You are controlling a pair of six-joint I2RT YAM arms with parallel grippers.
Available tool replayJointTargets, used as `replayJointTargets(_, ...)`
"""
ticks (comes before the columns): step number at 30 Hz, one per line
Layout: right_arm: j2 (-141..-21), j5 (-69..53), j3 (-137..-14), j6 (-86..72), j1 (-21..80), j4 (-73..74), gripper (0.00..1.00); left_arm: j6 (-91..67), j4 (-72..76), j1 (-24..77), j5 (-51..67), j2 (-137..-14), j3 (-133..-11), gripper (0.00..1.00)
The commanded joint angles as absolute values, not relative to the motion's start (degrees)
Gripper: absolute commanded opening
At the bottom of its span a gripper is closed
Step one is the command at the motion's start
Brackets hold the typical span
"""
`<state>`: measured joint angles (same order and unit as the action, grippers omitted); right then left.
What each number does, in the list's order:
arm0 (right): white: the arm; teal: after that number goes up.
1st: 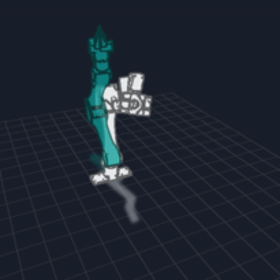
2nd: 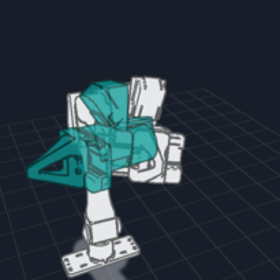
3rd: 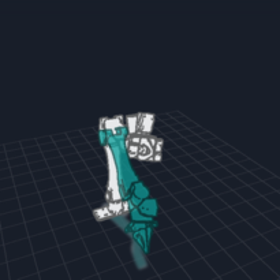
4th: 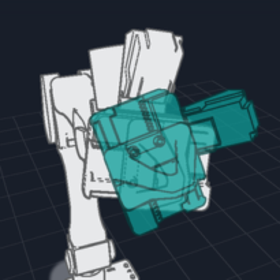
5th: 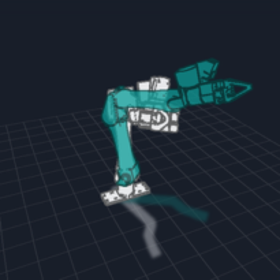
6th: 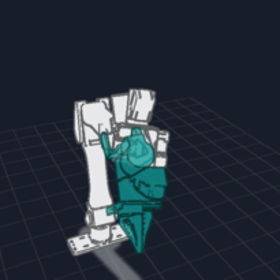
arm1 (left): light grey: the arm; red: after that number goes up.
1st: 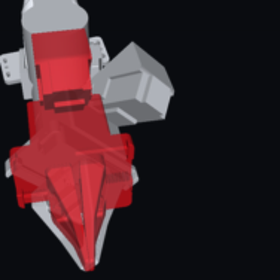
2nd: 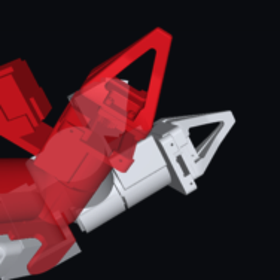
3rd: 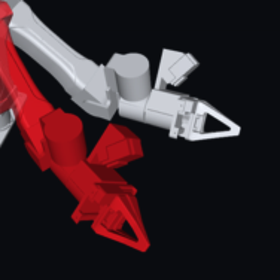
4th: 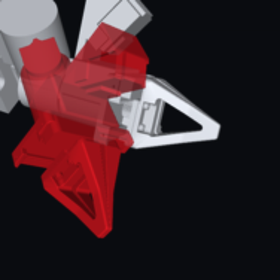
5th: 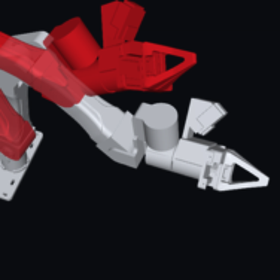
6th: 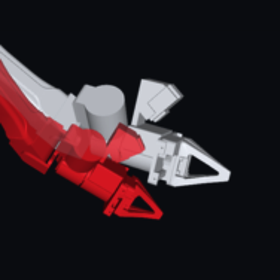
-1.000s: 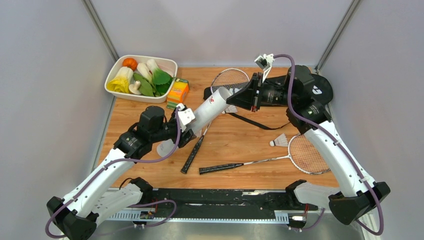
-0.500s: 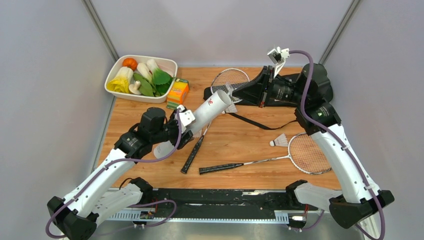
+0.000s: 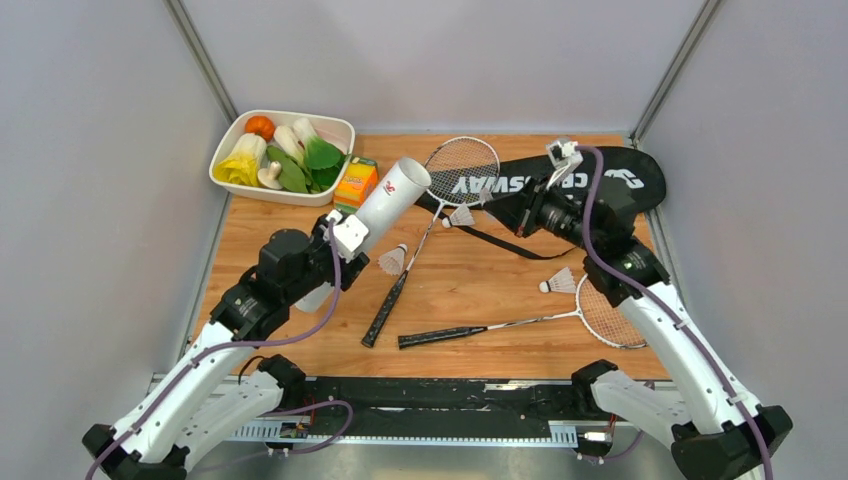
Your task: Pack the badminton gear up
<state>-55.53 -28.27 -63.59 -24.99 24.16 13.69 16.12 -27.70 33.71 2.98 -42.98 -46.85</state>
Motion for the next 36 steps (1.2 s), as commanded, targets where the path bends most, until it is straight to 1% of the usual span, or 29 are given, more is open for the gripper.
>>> replayJointTargets(1,-56.0,-17.5,-53.0,-30.2,24.0,14.2,0.00,12.0,-17.3,33.6,-5.5,-37.0,-42.3,0.54)
replayJointTargets(3,-57.2,-15.6,-48.6,-31.6,24.5,13.2,0.00,10.9,-14.8,33.6,-6.7,-34.8,-41.1,0.54)
replayJointTargets(7,-60.9,-9.0,-41.9,-32.3,28.1,9.1,0.00,10.2,-15.1,33.6,-8.1,-32.6,-41.3,0.55)
replayJointTargets(10,-65.4,-3.9,-40.3,-32.2,31.5,7.8,0.00,9.6,-16.8,33.6,-8.2,-32.3,-42.5,0.55)
replayJointTargets(14,-70.5,3.2,-39.2,-33.0,34.9,6.2,0.01,7.5,-21.0,33.6,-5.3,-32.2,-44.5,0.56)
replayJointTargets(16,-72.3,4.5,-38.7,-33.3,35.7,4.9,0.06,6.4,-21.9,33.6,-3.4,-31.9,-44.3,0.56)
replayJointTargets(21,-75.4,5.0,-38.9,-34.2,36.3,4.8,0.26,5.1,-20.6,33.6,-1.1,-28.6,-40.7,0.56)
replayJointTargets(24,-74.4,7.2,-40.7,-33.6,36.3,7.9,0.35,4.6,-19.4,33.6,-1.2,-27.0,-38.6,0.57)
replayJointTargets(28,-69.9,10.9,-44.1,-31.6,33.9,15.4,0.43,4.0,-19.4,33.6,-0.7,-26.9,-37.8,0.57)
replayJointTargets(31,-65.9,10.9,-44.9,-30.2,29.0,18.7,0.47,3.9,-19.6,33.6,-0.4,-27.0,-37.4,0.57)
replayJointTargets(36,-59.4,11.8,-42.3,-27.8,20.1,21.1,0.53,3.9,-19.3,33.6,0.9,-27.1,-37.0,0.57)
